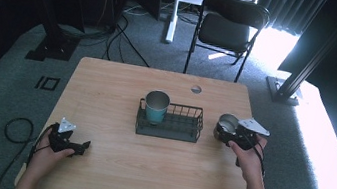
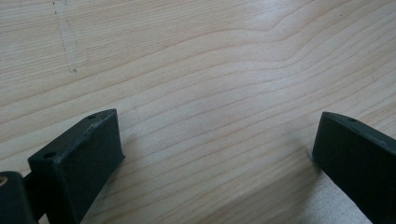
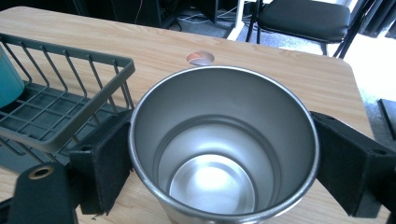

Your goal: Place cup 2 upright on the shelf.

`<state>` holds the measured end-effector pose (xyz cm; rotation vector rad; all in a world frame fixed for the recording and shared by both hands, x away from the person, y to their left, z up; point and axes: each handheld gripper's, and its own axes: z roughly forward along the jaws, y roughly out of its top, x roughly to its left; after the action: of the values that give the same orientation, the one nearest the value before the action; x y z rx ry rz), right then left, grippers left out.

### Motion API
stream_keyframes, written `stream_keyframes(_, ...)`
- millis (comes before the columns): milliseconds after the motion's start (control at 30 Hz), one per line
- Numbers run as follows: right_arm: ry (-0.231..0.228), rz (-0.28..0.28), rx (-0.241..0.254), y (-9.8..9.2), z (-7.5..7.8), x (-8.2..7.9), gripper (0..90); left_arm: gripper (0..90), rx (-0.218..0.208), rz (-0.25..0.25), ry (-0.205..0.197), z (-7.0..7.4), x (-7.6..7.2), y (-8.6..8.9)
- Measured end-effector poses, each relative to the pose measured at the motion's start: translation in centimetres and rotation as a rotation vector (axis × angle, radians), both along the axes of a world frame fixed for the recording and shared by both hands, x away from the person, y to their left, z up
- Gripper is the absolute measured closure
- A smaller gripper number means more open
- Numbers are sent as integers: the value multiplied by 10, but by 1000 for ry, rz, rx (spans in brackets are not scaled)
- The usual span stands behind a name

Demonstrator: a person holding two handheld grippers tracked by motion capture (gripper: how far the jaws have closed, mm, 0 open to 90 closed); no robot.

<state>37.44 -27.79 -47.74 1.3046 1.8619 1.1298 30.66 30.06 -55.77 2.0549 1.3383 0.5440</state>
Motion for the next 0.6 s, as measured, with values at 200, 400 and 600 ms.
stream_keyframes(200, -4, 5, 0, 1, 11, 0, 128, 21, 0, 0, 0, 0, 0, 0)
stream_keyframes(400, -31, 15, 11, 2, 27, 1, 128, 22, 0, 0, 0, 0, 0, 0)
stream_keyframes(600, -56, 32, -3, 7, 44, 3, 128, 21, 0, 0, 0, 0, 0, 0)
